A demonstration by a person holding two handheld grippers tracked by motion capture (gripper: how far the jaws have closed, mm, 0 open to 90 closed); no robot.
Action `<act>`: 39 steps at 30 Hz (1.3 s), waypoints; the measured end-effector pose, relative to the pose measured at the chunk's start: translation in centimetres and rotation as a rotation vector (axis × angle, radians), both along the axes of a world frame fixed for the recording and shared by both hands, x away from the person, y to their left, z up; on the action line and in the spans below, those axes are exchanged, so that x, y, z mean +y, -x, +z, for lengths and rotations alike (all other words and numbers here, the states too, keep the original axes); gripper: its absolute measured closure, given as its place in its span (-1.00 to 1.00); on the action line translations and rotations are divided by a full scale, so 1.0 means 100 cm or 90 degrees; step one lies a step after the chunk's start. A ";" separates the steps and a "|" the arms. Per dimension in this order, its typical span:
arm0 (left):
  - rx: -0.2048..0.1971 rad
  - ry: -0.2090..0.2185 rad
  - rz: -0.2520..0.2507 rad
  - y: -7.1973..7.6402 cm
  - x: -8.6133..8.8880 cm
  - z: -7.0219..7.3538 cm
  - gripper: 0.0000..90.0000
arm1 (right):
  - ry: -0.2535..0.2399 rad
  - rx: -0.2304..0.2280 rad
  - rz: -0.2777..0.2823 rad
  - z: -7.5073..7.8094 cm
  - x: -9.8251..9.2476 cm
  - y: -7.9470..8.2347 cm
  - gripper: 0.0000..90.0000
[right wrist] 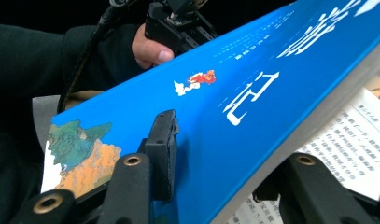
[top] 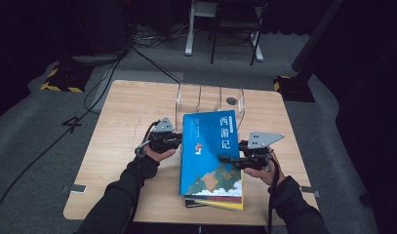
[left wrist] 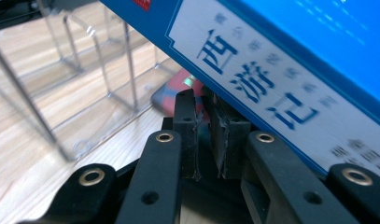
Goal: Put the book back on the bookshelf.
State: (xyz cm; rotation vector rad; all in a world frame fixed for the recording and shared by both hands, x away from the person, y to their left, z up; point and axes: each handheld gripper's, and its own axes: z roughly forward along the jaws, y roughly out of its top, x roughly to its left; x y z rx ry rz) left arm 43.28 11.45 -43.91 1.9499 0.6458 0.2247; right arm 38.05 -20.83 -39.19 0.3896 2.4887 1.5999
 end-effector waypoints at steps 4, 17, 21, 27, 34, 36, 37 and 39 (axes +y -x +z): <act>0.000 0.001 -0.013 -0.002 -0.003 0.010 0.91 | 0.004 -0.012 -0.004 0.004 -0.003 0.004 0.35; -0.013 -0.017 -0.023 -0.016 -0.014 0.036 1.00 | 0.036 -0.023 -0.030 0.018 -0.003 0.000 0.39; -0.012 -0.011 -0.018 -0.019 -0.013 0.044 1.00 | 0.035 -0.037 -0.039 0.021 -0.003 -0.002 0.44; -0.031 -0.011 -0.015 -0.020 -0.009 0.062 1.00 | 0.018 -0.072 -0.058 0.026 -0.001 -0.006 0.56; -0.064 0.011 -0.015 -0.008 -0.003 0.077 1.00 | 0.018 -0.156 -0.083 0.031 0.004 0.002 0.66; -0.081 0.011 -0.016 0.000 -0.002 0.080 1.00 | 0.016 -0.177 -0.082 0.032 0.005 0.008 0.66; -0.085 0.013 -0.016 0.004 -0.002 0.081 1.00 | 0.014 -0.185 -0.082 0.031 0.005 0.011 0.67; -0.093 0.015 -0.017 0.007 -0.002 0.082 1.00 | 0.004 -0.197 -0.079 0.030 0.004 0.017 0.68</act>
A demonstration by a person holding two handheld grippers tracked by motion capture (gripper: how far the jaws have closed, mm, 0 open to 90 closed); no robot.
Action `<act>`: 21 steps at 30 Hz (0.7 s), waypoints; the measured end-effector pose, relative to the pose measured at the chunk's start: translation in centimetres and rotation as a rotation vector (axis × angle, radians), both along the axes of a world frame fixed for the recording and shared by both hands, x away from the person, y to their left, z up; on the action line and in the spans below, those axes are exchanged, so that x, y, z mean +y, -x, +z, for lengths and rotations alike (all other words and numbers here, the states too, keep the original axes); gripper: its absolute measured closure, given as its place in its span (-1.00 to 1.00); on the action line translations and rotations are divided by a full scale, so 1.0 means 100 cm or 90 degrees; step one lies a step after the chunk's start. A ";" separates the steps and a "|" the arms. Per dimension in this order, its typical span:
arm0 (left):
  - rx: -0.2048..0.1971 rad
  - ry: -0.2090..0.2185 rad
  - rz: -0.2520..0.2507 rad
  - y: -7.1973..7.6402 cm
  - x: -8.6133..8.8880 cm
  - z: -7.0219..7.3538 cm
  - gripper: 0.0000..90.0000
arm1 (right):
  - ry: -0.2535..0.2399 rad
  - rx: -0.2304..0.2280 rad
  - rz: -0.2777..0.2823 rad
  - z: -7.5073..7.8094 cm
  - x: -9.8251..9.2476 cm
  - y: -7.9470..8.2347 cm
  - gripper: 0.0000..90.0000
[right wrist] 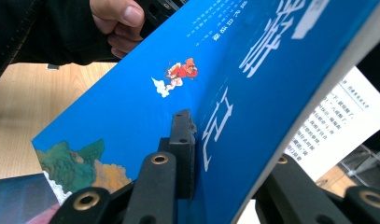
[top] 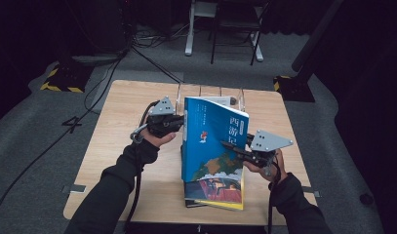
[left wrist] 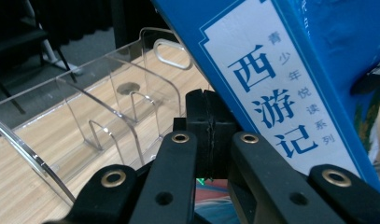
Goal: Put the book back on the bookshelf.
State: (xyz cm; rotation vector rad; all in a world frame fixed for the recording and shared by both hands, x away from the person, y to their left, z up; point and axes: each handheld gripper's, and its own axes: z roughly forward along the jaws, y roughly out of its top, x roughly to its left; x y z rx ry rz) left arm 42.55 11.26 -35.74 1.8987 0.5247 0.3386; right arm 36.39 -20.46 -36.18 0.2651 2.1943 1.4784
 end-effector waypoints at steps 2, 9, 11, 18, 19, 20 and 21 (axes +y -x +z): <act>-0.009 0.007 -0.003 0.010 -0.001 0.004 1.00 | -0.005 -0.012 0.004 -0.001 -0.002 0.006 0.69; -0.039 -0.013 -0.013 0.024 -0.004 0.014 1.00 | 0.005 -0.039 0.009 0.001 -0.004 0.019 0.67; -0.043 -0.018 -0.036 0.027 -0.010 0.019 1.00 | -0.010 -0.041 0.022 0.004 -0.003 0.020 0.61; -0.057 -0.032 -0.023 0.027 -0.013 0.023 1.00 | -0.020 -0.034 0.014 0.007 -0.001 0.016 0.65; -0.054 -0.031 -0.023 0.026 -0.014 0.024 1.00 | -0.015 -0.040 0.007 0.008 0.000 0.015 0.66; -0.056 -0.028 -0.021 0.025 -0.013 0.025 1.00 | -0.015 -0.040 0.007 0.008 0.000 0.015 0.66; -0.058 -0.023 -0.020 0.022 -0.012 0.028 1.00 | -0.016 -0.041 0.009 0.008 0.000 0.013 0.66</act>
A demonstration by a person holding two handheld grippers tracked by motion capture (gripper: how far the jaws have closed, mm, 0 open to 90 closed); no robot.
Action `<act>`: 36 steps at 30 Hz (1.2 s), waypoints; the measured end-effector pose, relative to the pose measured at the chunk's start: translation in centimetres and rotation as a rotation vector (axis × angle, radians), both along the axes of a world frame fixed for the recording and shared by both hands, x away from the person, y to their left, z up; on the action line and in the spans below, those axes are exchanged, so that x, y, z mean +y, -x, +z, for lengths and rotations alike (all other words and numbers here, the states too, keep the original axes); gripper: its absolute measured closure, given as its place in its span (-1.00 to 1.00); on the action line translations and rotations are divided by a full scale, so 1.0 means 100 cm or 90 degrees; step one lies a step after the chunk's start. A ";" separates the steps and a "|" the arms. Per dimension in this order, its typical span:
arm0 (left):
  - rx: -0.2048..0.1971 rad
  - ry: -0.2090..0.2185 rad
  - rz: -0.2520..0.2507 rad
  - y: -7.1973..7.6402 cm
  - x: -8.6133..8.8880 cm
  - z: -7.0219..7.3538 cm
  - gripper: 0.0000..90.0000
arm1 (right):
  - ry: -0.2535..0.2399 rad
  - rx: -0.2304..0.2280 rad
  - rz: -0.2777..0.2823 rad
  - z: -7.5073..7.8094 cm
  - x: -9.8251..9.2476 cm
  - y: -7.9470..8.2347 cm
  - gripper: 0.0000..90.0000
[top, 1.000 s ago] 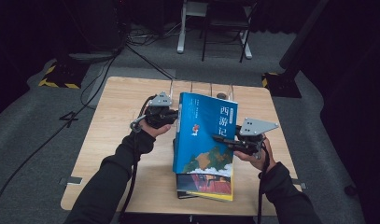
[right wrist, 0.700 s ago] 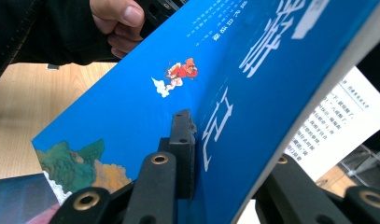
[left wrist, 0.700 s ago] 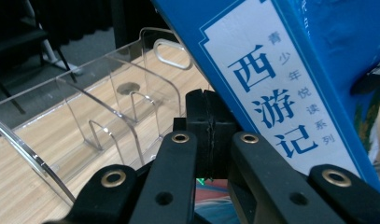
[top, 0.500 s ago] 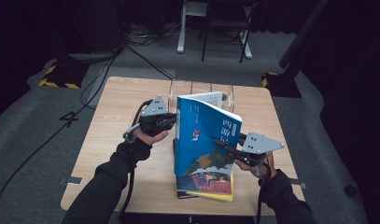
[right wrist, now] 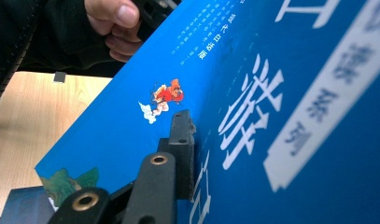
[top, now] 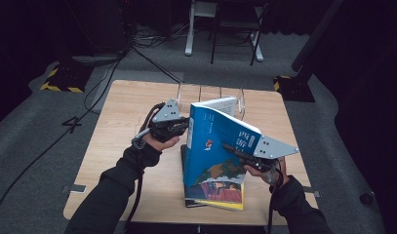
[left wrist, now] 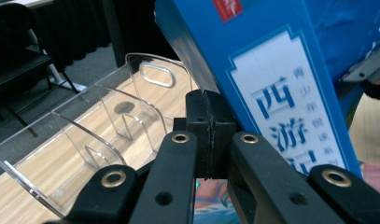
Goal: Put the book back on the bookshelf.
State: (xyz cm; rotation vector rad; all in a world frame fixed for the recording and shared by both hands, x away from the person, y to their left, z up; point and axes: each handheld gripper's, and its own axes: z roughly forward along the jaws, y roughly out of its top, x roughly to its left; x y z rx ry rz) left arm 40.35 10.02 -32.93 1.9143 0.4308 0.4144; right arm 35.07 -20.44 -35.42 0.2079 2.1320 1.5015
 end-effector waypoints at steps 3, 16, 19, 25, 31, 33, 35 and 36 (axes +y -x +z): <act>0.000 0.005 0.005 -0.002 0.001 0.003 1.00 | 0.004 -0.007 -0.004 0.000 0.001 -0.001 0.66; -0.031 0.030 0.013 0.005 0.005 0.015 0.96 | -0.013 -0.044 -0.008 0.001 0.000 -0.002 0.76; -0.038 0.052 0.031 0.012 0.008 0.012 0.78 | -0.014 -0.045 0.008 0.000 -0.002 0.005 0.75; -0.050 0.036 0.028 0.026 0.005 0.005 0.57 | -0.007 -0.051 0.017 0.003 -0.011 0.017 0.70; -0.055 0.020 0.027 0.036 0.005 -0.004 0.38 | -0.016 -0.045 0.025 0.005 -0.022 0.024 0.70; -0.048 0.012 0.034 0.038 0.007 -0.007 0.21 | -0.019 -0.044 0.025 0.006 -0.025 0.027 0.69; -0.045 0.012 0.035 0.040 0.009 -0.009 0.12 | -0.022 -0.040 0.030 0.006 -0.028 0.029 0.71; -0.042 0.009 0.035 0.042 0.010 -0.010 0.12 | -0.022 -0.040 0.030 0.006 -0.028 0.029 0.71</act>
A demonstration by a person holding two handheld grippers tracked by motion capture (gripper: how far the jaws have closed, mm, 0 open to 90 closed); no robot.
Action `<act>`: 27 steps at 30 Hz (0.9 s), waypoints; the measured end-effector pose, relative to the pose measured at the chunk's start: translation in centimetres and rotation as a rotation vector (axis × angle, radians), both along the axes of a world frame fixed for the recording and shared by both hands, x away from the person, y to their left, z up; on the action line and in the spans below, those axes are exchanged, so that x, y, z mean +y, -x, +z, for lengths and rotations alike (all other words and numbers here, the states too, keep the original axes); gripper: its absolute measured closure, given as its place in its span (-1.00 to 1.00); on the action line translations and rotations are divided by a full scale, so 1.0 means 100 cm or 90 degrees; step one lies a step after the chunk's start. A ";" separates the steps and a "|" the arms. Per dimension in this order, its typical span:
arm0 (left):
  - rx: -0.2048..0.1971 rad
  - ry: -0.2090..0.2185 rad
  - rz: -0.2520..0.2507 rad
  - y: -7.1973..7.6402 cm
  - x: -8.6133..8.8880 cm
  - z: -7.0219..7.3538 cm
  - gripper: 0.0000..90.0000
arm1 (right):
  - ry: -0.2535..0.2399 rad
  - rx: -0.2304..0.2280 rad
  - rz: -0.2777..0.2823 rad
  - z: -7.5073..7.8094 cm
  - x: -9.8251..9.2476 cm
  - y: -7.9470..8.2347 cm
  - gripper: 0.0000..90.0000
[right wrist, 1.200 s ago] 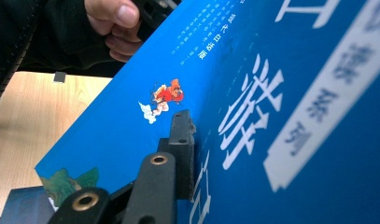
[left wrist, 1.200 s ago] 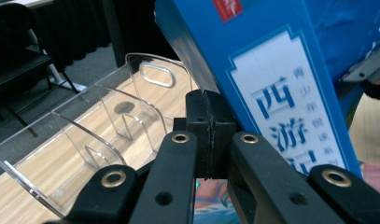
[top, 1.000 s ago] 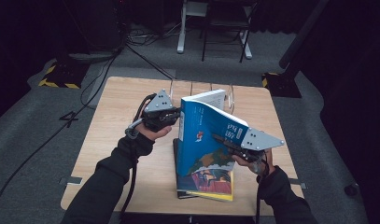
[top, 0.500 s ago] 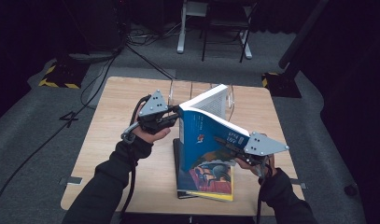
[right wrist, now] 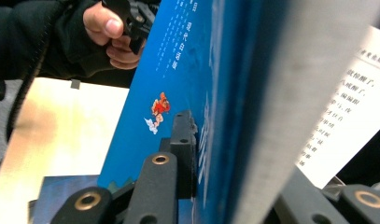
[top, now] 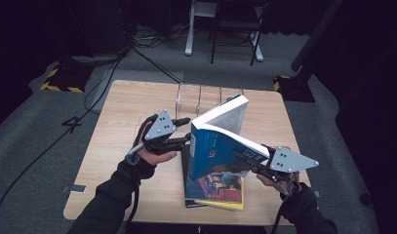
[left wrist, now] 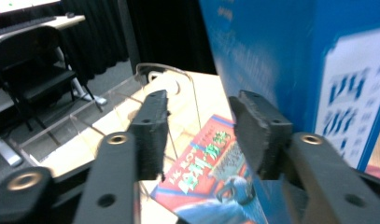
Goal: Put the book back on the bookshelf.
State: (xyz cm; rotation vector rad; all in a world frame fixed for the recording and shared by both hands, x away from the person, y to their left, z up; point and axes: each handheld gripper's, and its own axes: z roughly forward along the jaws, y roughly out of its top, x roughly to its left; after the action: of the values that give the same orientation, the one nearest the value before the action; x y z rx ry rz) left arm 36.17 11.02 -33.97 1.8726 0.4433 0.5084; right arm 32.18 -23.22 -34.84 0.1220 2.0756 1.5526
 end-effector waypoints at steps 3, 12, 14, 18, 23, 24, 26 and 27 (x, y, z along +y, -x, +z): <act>0.003 -0.016 0.005 0.008 0.003 -0.006 0.02 | 0.004 -0.001 0.001 0.000 -0.001 0.005 0.72; 0.039 -0.050 0.004 0.022 0.014 -0.031 -0.27 | -0.004 0.002 0.002 -0.003 -0.002 0.010 0.73; 0.053 -0.027 -0.005 0.024 0.017 -0.036 -0.28 | -0.003 0.002 0.003 -0.003 -0.003 0.010 0.73; 0.081 -0.016 -0.031 0.030 0.018 -0.046 -0.35 | -0.002 0.004 -0.001 -0.003 -0.003 0.011 0.73; 0.100 -0.015 -0.064 0.038 0.006 -0.055 -0.38 | -0.003 0.005 -0.005 -0.003 -0.003 0.012 0.72; 0.096 -0.022 -0.085 0.041 -0.001 -0.058 -0.15 | -0.004 0.007 -0.008 -0.004 -0.004 0.012 0.70; 0.084 -0.023 -0.084 0.042 -0.005 -0.059 -0.08 | -0.005 0.006 -0.012 -0.005 -0.006 0.013 0.69; 0.088 -0.019 -0.087 0.042 -0.008 -0.059 -0.07 | -0.004 0.007 -0.013 -0.006 -0.008 0.014 0.68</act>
State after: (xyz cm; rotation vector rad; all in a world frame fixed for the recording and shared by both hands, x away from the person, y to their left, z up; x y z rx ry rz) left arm 31.92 10.19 -39.89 1.9579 0.3978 0.2973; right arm 30.83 -23.97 -35.44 0.1550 2.0713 1.5501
